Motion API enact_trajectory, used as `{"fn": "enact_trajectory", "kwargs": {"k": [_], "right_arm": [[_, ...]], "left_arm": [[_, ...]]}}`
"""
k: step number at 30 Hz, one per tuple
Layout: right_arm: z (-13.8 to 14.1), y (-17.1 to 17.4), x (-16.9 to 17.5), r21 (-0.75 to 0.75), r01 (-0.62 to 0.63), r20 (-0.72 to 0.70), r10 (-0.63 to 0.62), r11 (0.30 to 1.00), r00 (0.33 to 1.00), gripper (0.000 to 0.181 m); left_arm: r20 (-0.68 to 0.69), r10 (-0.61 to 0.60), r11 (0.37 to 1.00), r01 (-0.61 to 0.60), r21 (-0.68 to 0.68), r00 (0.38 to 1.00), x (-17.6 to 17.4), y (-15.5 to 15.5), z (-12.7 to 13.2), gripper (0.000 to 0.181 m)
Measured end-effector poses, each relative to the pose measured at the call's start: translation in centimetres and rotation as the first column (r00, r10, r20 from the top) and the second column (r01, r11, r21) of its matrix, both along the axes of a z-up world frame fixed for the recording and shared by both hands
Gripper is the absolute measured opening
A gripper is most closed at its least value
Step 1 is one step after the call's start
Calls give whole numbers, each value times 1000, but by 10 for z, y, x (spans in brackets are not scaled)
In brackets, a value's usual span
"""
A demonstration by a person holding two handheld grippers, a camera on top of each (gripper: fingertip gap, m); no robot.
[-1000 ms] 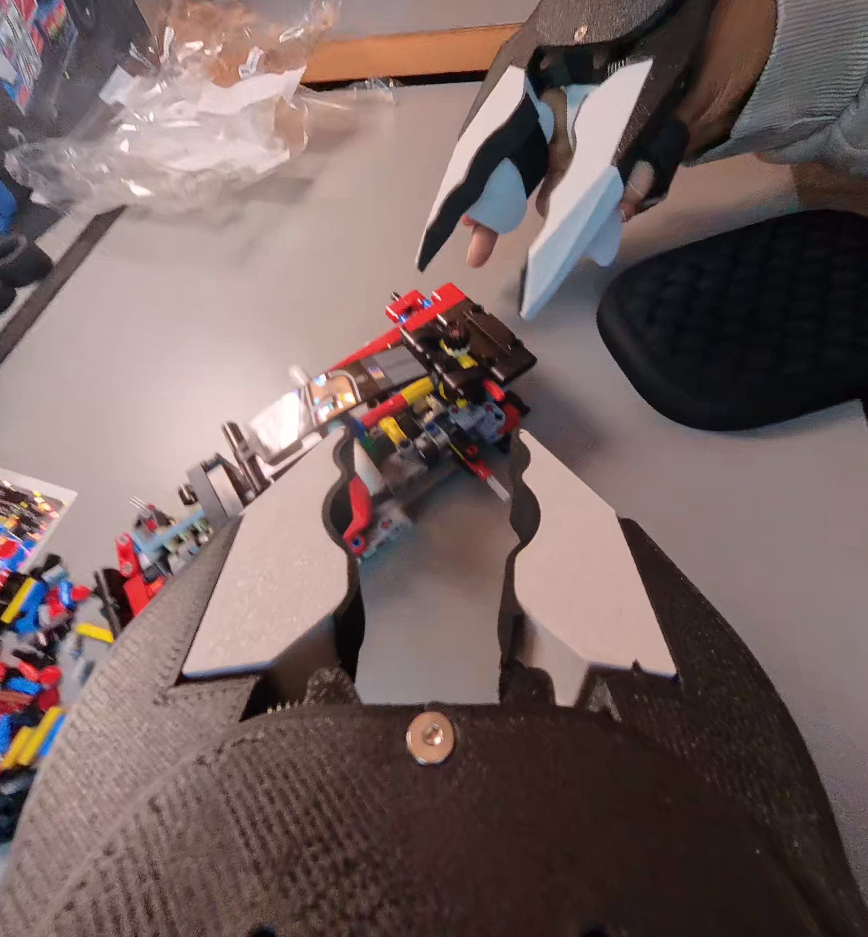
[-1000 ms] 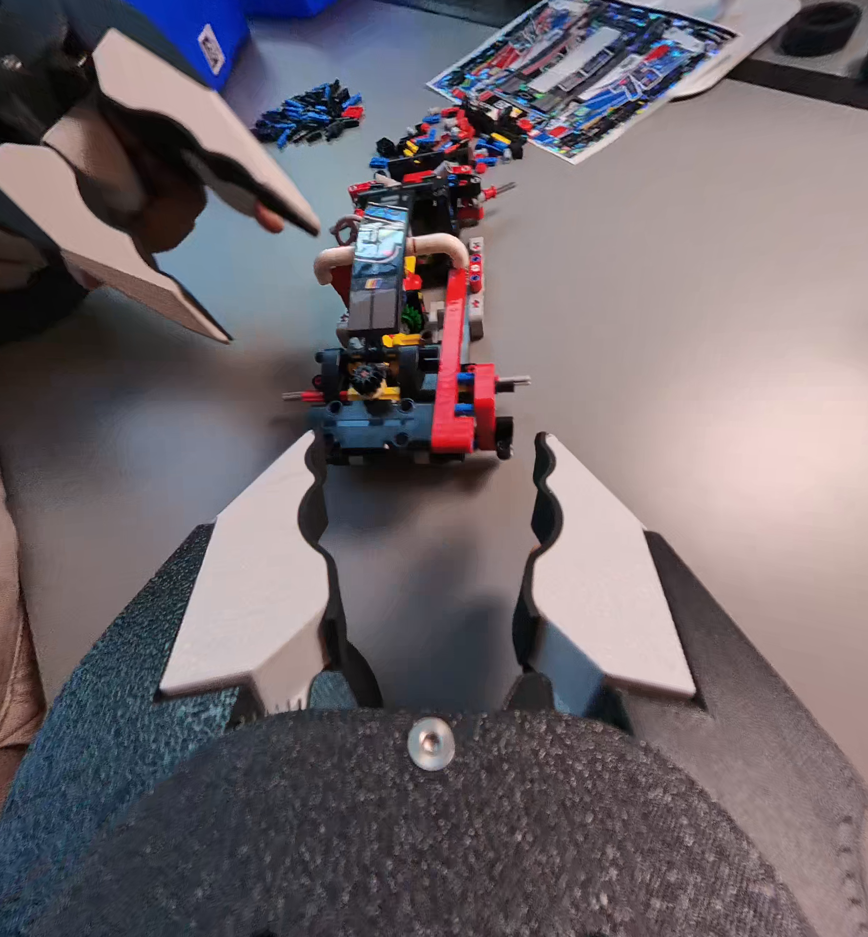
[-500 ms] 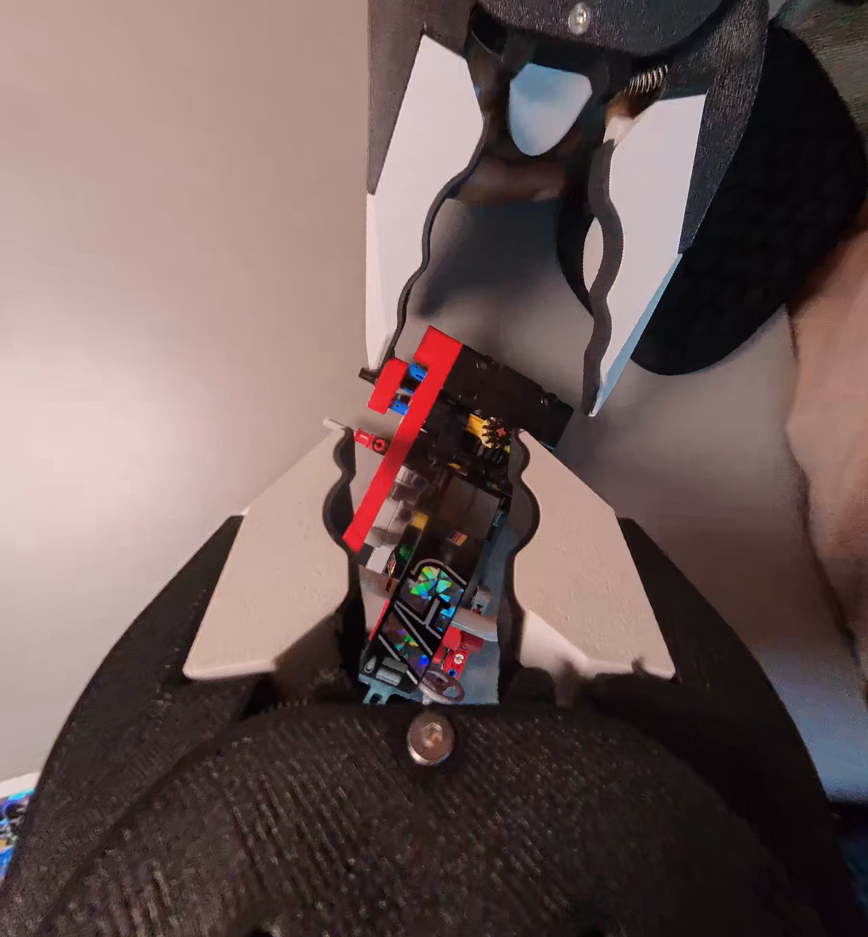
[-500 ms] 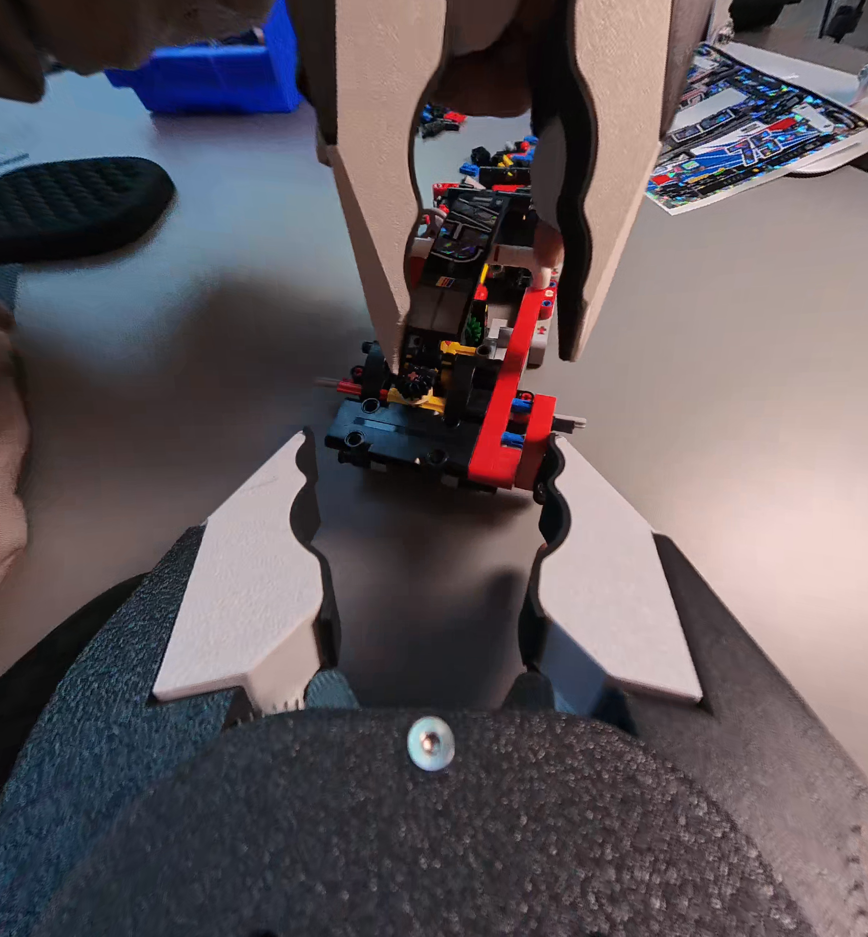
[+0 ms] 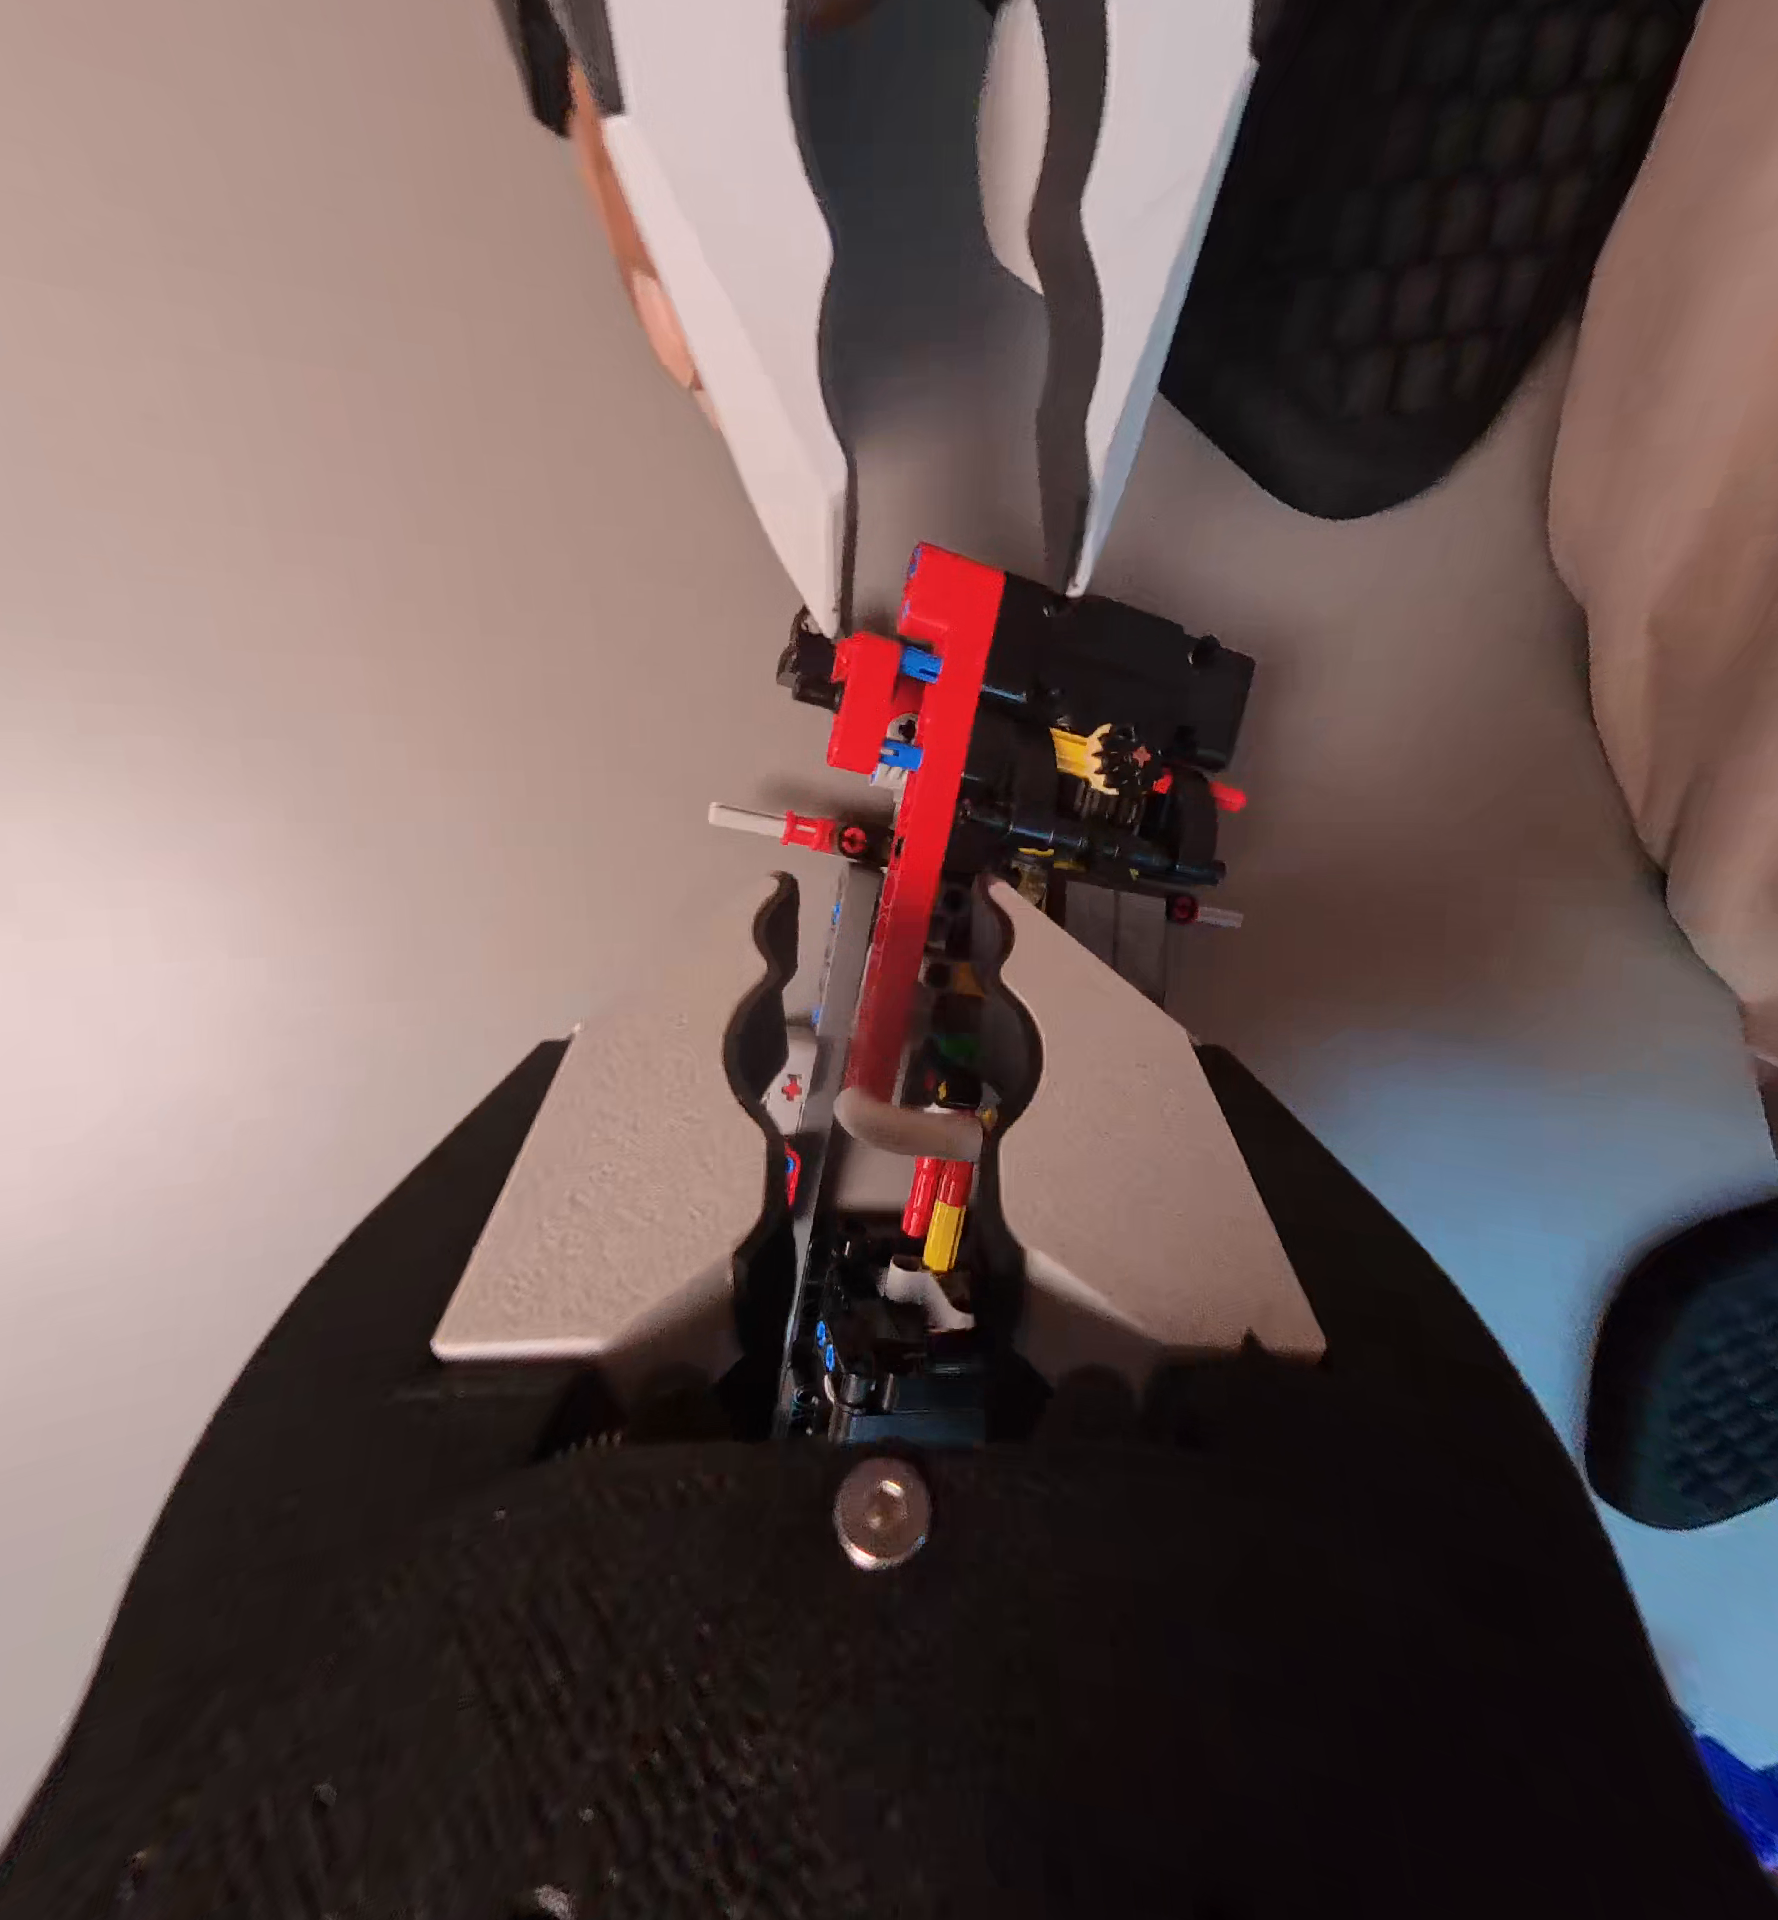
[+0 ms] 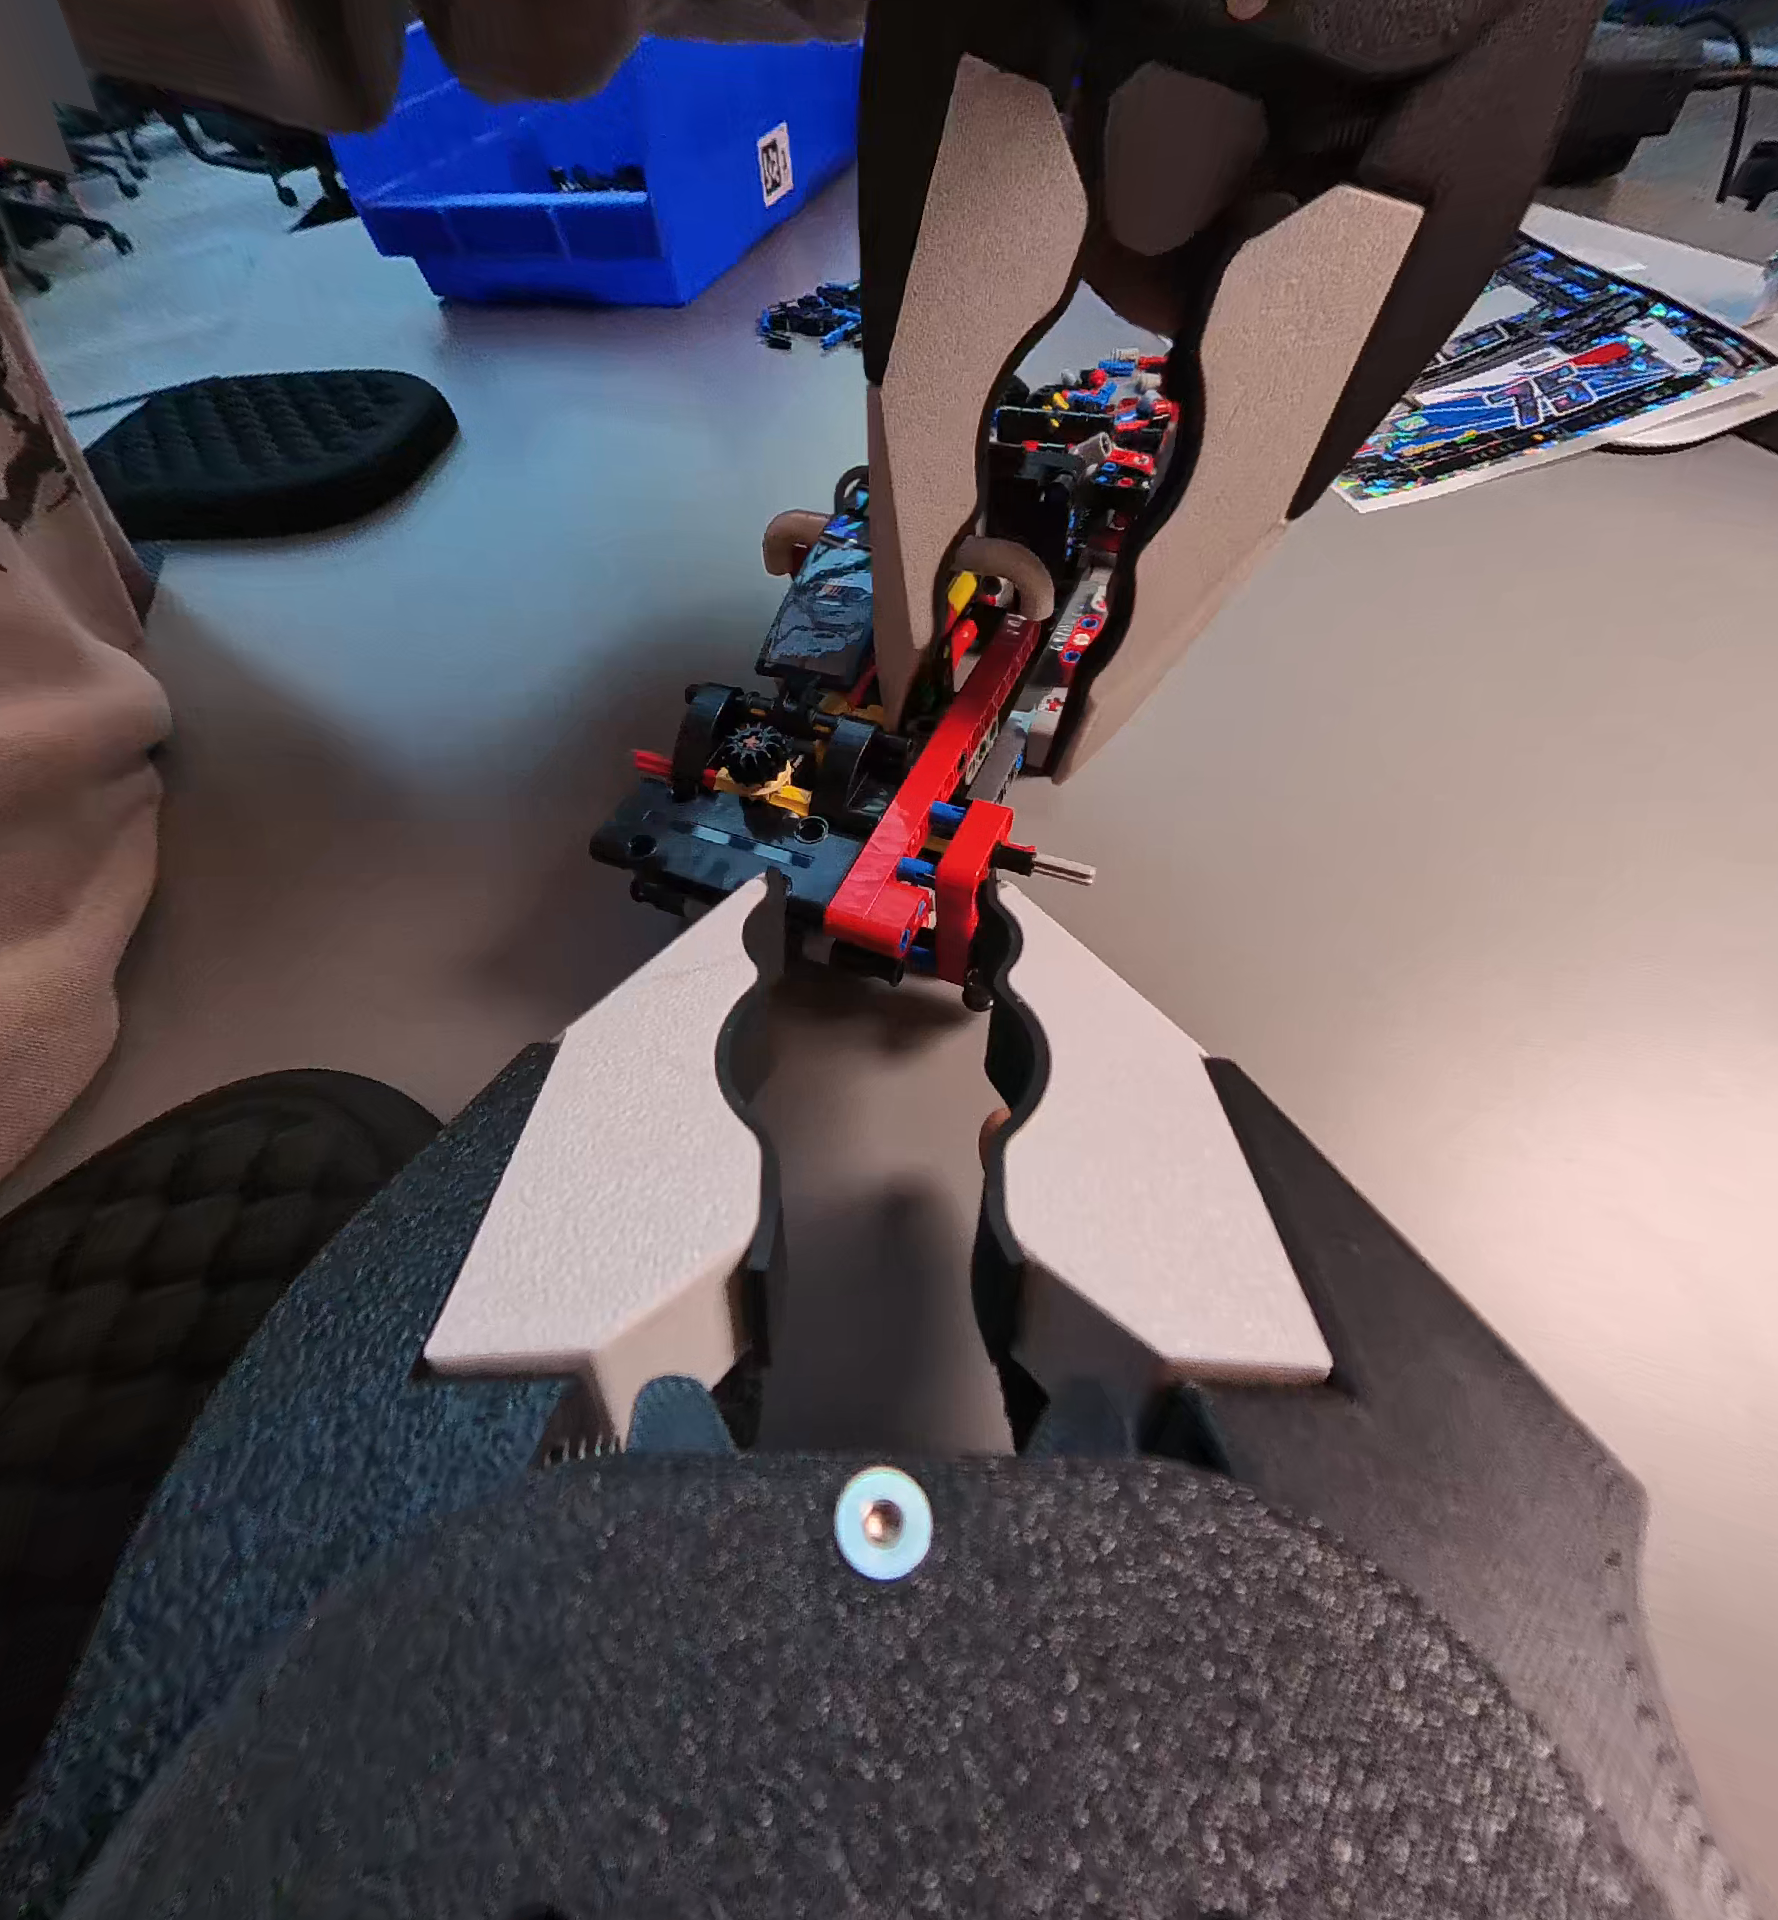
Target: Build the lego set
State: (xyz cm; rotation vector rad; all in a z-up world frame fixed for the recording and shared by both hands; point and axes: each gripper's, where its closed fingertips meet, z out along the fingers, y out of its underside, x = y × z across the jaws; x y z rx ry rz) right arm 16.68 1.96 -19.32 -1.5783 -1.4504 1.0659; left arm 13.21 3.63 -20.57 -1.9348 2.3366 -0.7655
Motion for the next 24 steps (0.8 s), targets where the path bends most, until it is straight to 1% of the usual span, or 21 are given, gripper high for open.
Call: {"fn": "enact_trajectory", "kwargs": {"k": [1, 3, 7, 9, 12, 14, 17, 18, 20, 22, 24], "right_arm": [[1, 1, 1, 10, -13, -2, 13, 1000, 1000, 33], [-4, 5, 7, 39, -22, 29, 21, 999, 999, 31], [-5, 4, 4, 66, -25, 40, 22, 997, 999, 27], [-5, 3, 2, 67, -30, 41, 27, 997, 999, 25], [-4, 6, 2, 42, -12, 33, 11, 999, 999, 14], [2, 10, 2, 11, 31, -1, -31, 999, 1000, 7], [13, 16, -1, -94, 108, -40, -112, 990, 993, 22], [12, 20, -3, -132, 151, -29, -157, 980, 987, 23], [8, 20, -9, -184, 197, 2, -200, 963, 980, 25], [2, 24, -12, -188, 258, 43, -255, 948, 966, 24], [-3, 22, -15, -186, 270, 70, -262, 945, 963, 19]], "left_arm": [[-9, -27, 1000, 27, -2, 1000, -2, -1, -2, 30], [-33, -42, 999, 41, -13, 999, -4, 0, -6, 30], [-4, -79, 996, 79, -42, 997, -5, -4, -9, 21], [4, -83, 995, 83, -54, 997, -6, -4, -9, 20], [24, -63, 996, 64, -63, 998, -8, -1, -8, 19], [54, -46, 997, 50, -66, 997, -7, 0, -6, 18], [93, -32, 997, 38, -68, 995, -7, 1, -4, 13], [104, -30, 997, 37, -63, 994, -6, 1, -3, 11], [119, -25, 998, 32, -61, 993, -6, 1, -2, 8], [135, -17, 998, 24, -52, 991, -6, 1, -1, 8], [142, -10, 999, 16, -41, 990, -7, 1, -1, 7]]}}
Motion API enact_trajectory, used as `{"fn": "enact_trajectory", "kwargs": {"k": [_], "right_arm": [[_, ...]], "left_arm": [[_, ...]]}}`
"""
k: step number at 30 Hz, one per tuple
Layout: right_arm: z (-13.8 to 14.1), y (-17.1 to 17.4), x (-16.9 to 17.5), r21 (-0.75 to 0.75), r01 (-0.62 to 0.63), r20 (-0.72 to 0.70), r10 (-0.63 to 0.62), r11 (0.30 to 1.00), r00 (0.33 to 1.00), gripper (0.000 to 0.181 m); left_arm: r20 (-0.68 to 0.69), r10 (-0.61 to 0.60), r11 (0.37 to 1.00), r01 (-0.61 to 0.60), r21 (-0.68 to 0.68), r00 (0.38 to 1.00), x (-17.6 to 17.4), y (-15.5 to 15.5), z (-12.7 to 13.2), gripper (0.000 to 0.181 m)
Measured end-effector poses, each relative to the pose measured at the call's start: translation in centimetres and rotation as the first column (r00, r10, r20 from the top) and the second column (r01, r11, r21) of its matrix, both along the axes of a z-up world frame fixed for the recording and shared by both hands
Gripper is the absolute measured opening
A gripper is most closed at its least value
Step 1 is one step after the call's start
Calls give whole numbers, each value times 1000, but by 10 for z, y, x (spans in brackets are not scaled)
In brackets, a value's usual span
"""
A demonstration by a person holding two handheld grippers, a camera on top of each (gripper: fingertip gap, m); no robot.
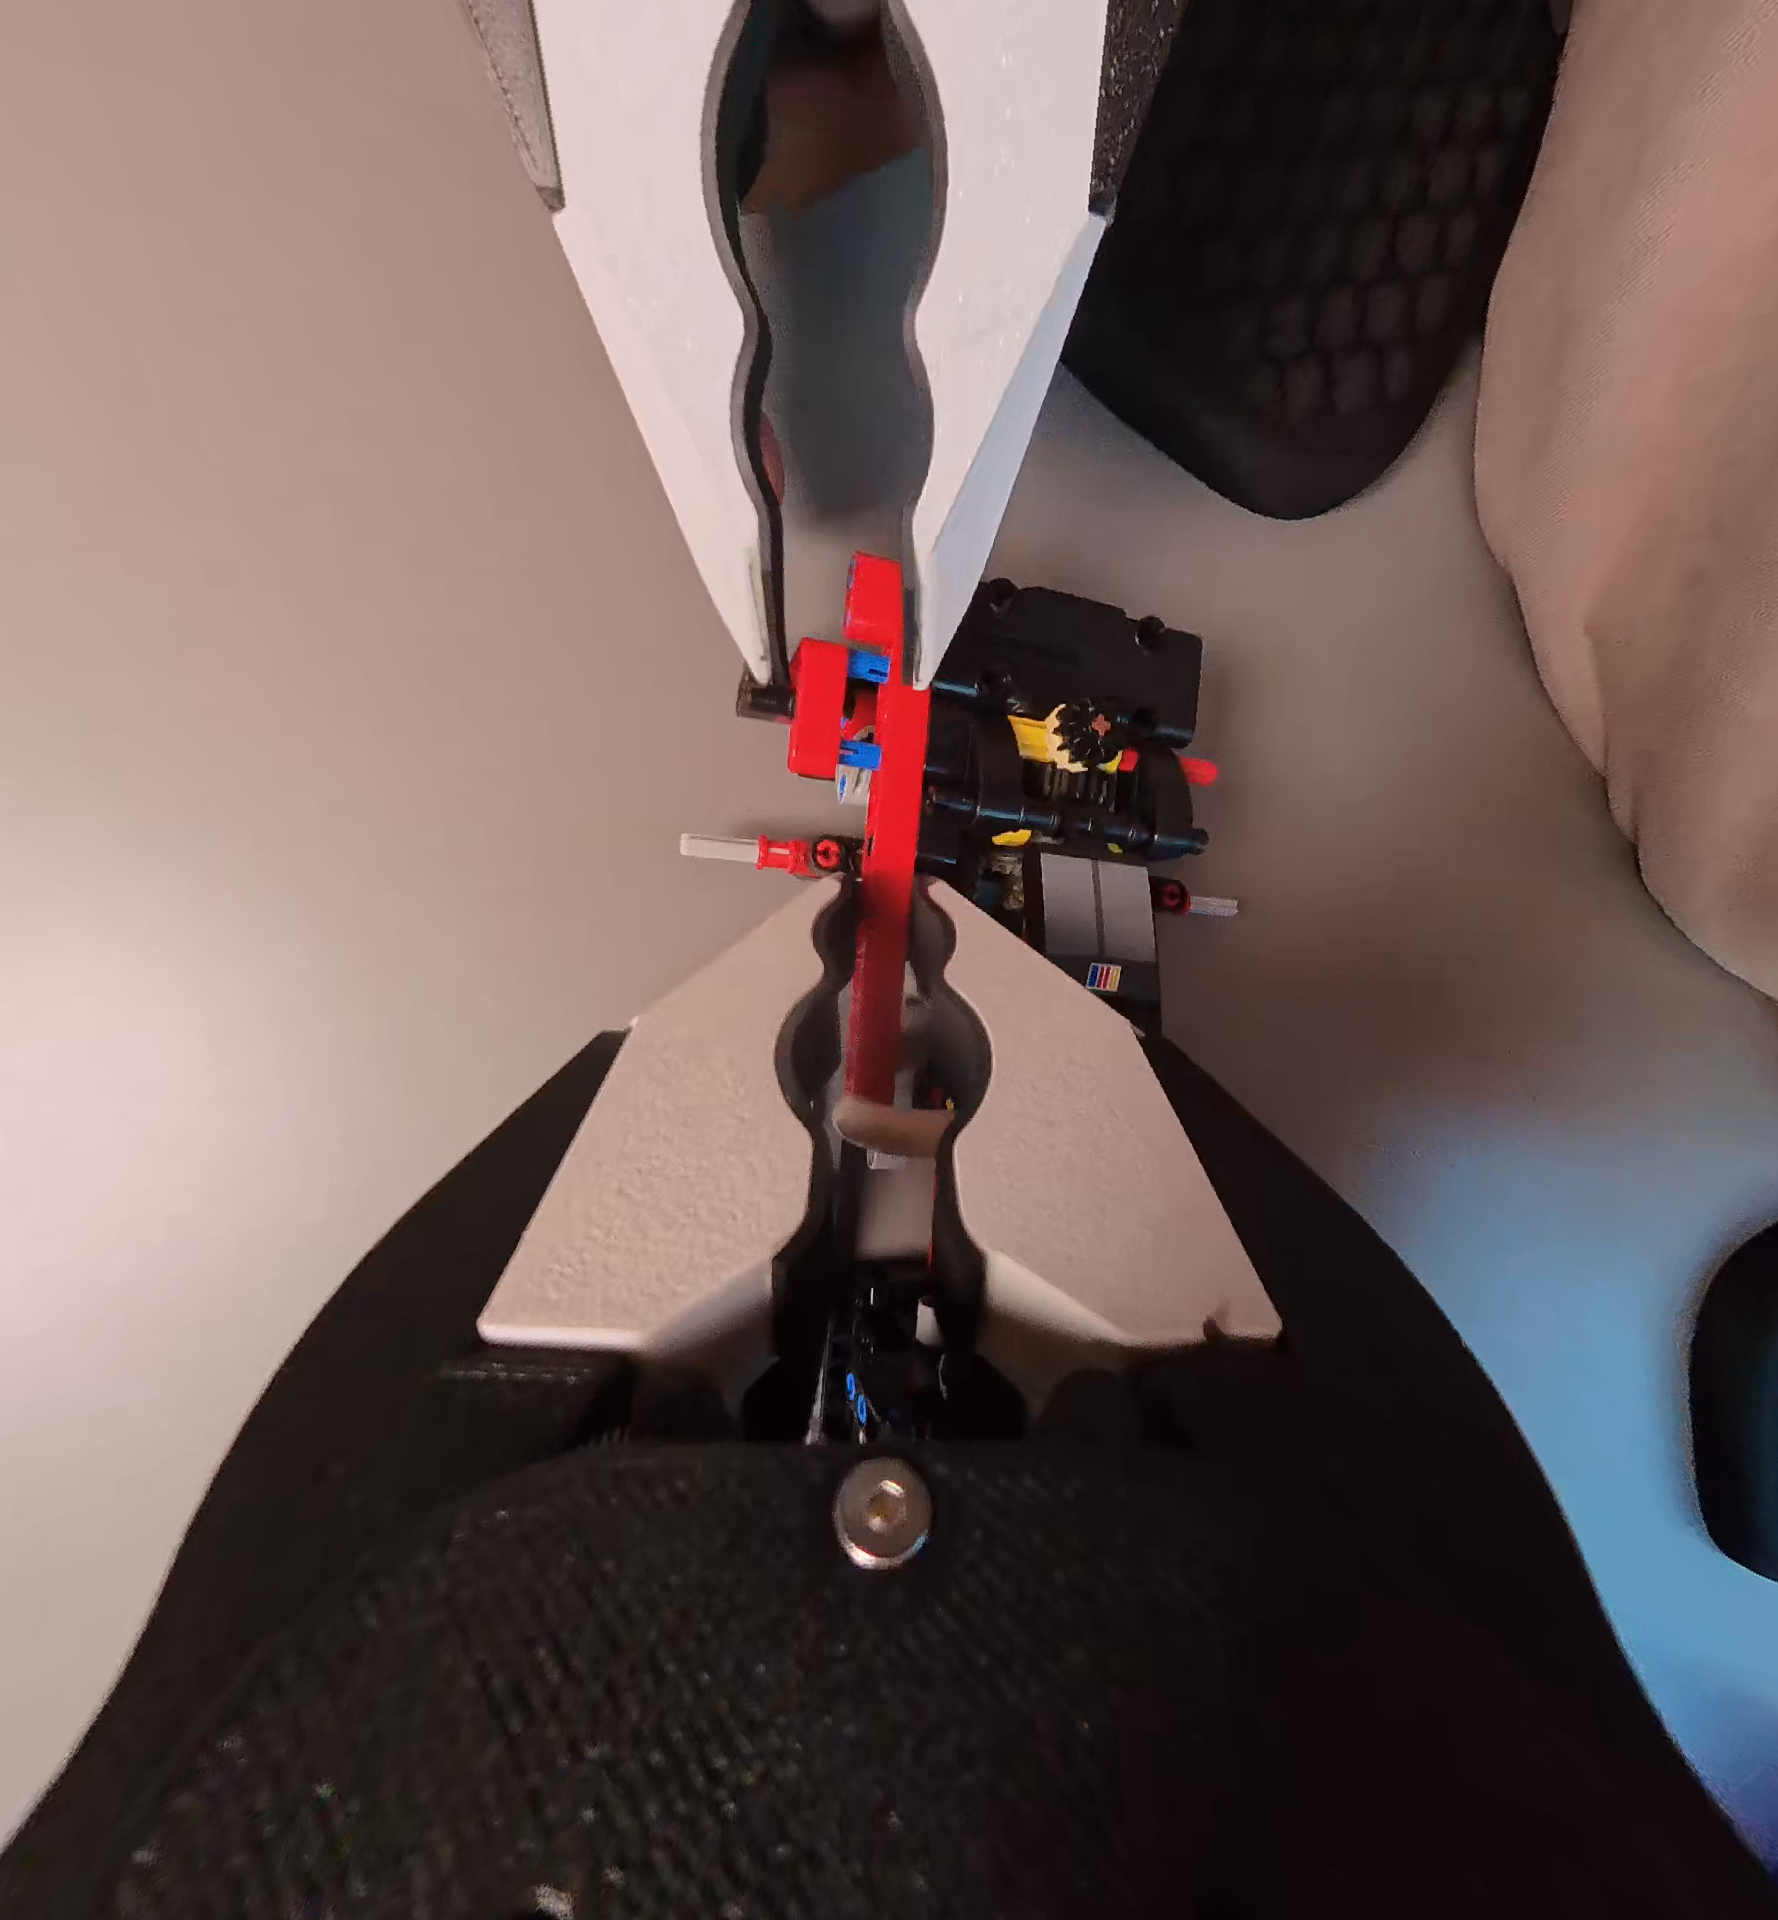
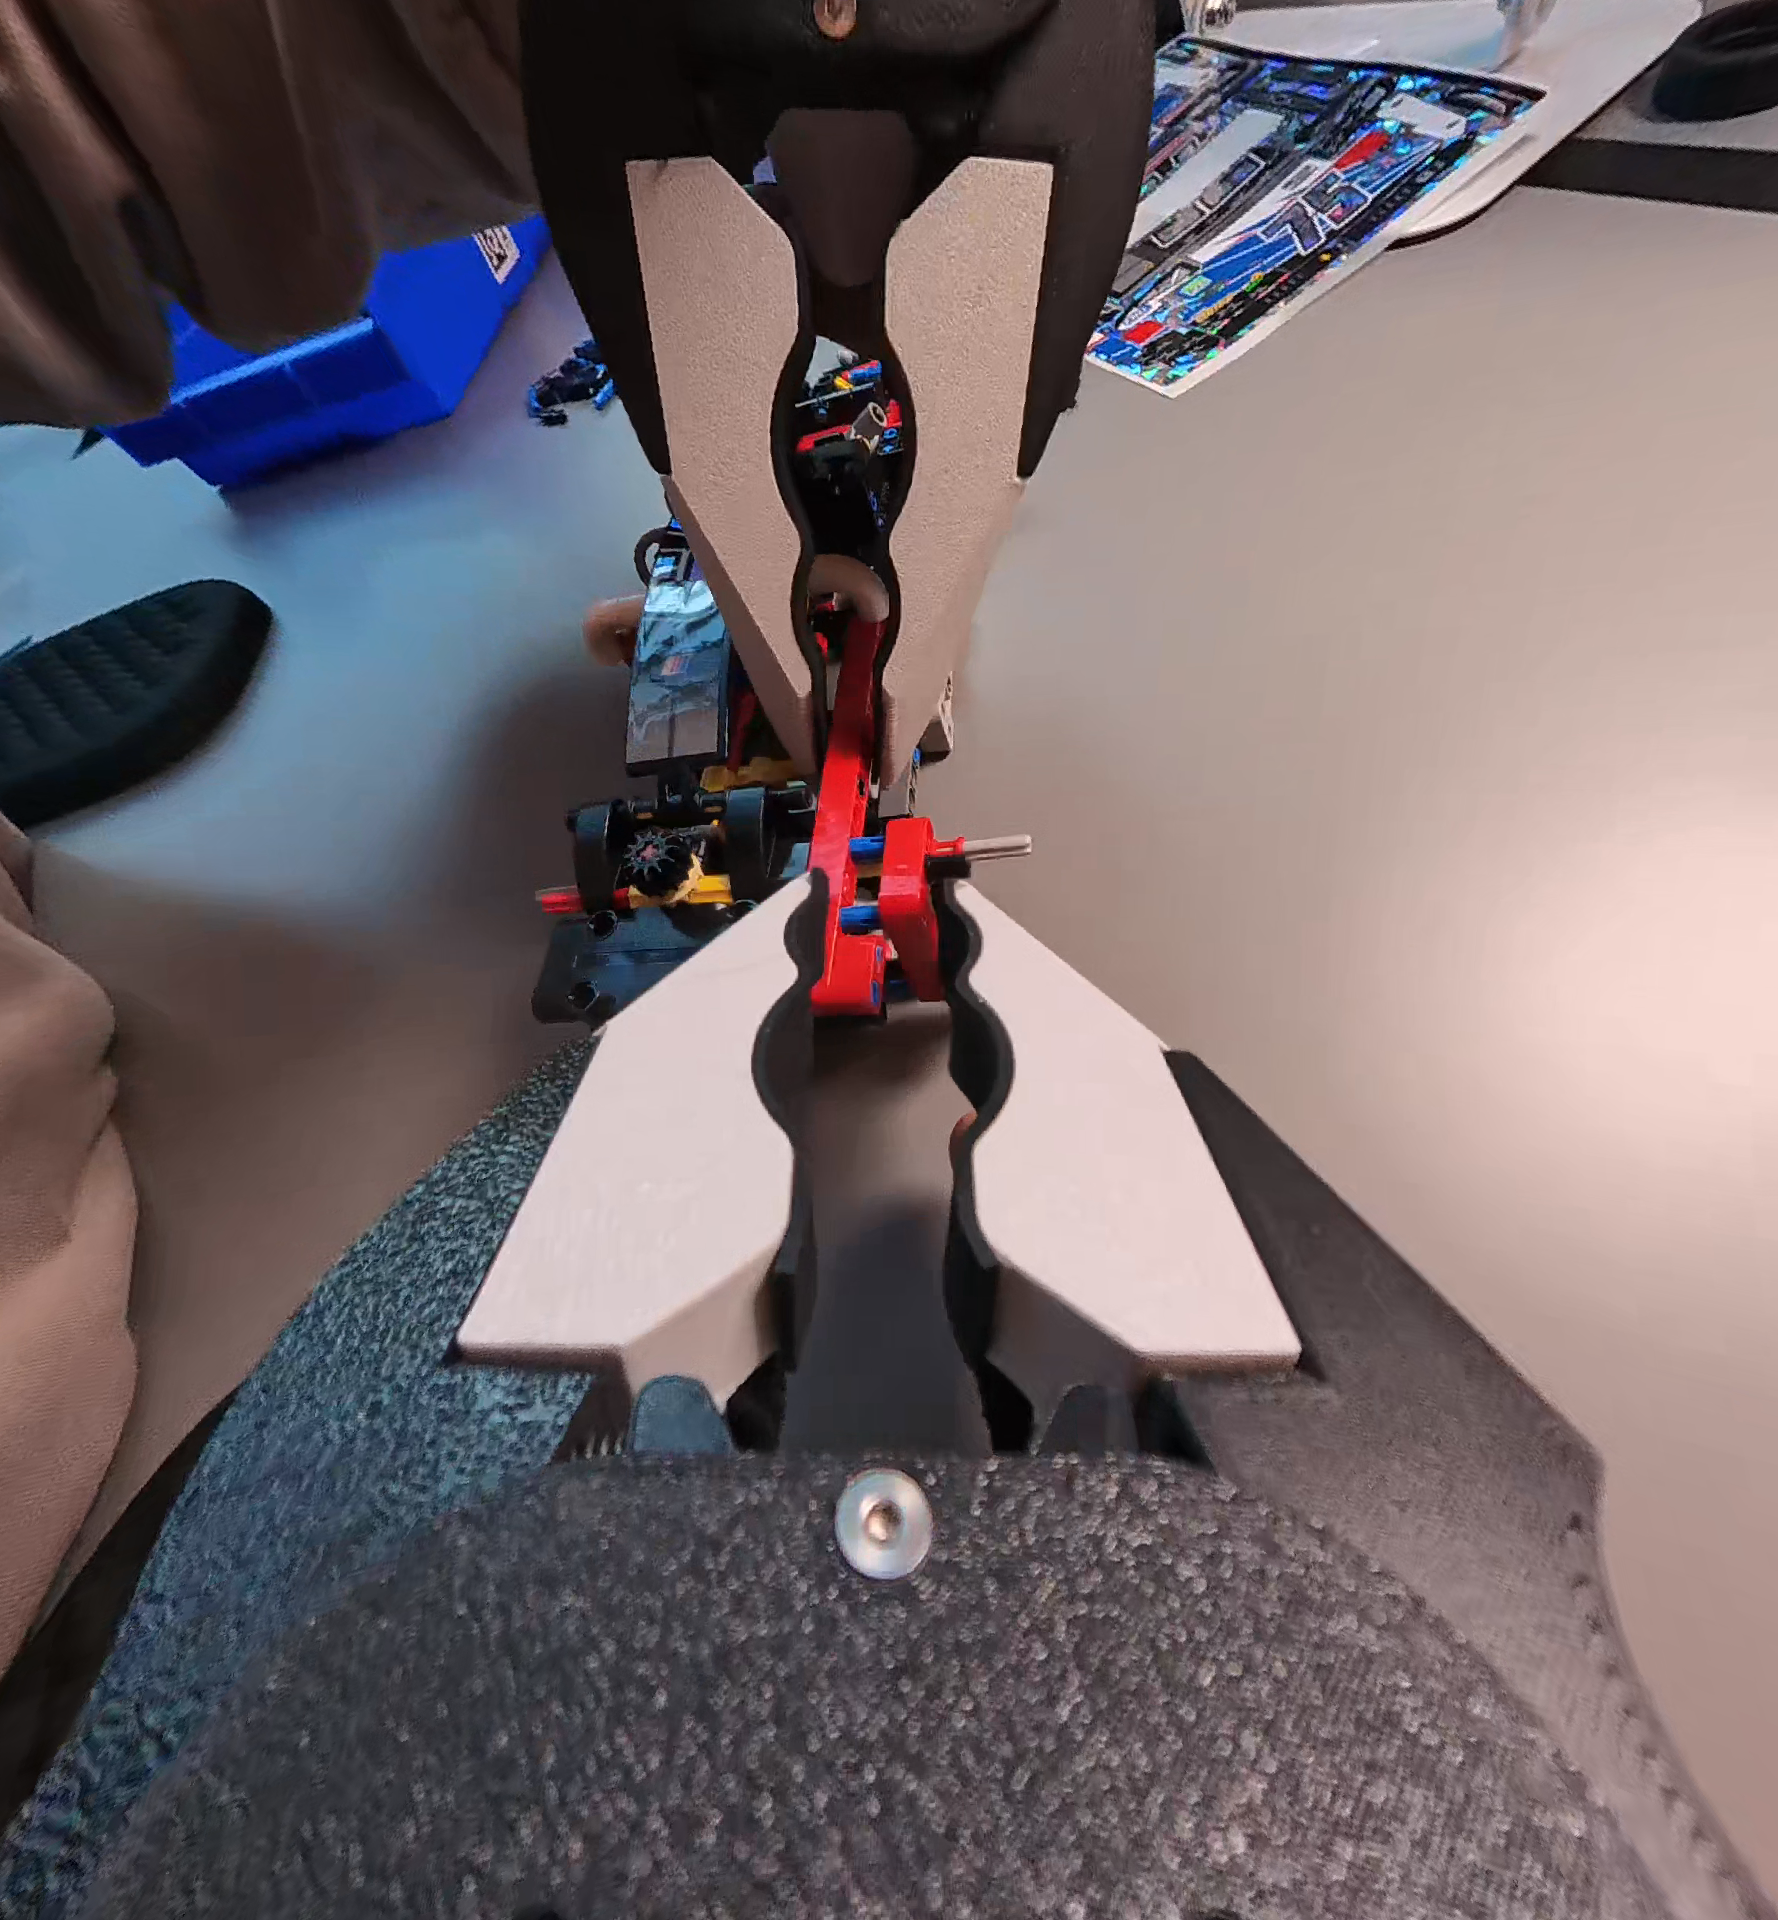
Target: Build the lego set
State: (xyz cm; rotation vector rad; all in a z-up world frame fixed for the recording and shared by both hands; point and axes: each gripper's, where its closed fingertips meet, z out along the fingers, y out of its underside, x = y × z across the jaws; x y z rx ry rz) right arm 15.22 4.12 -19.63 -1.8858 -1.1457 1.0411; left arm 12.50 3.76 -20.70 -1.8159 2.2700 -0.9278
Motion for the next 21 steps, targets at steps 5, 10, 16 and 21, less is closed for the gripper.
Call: {"fn": "enact_trajectory", "kwargs": {"k": [5, 10, 16, 21], "right_arm": [[0, 3, 2, 26, 14, 31, -15, 1000, 999, 5], [-1, 0, 0, 73, -40, 79, 34, 997, 996, 4], [-1, 0, 1, 43, -59, 118, 53, 997, 992, 4], [-1, 1, 0, 44, -70, 146, 63, 997, 987, 5]], "left_arm": [[5, 28, 999, -28, 19, 1000, -3, 0, 0, 7], [-16, 45, 999, -45, 10, 999, -5, 0, -1, 6], [26, 65, 996, -66, 61, 998, -4, 1, 1, 7], [50, 82, 993, -86, 85, 995, -5, 2, 2, 6]]}}
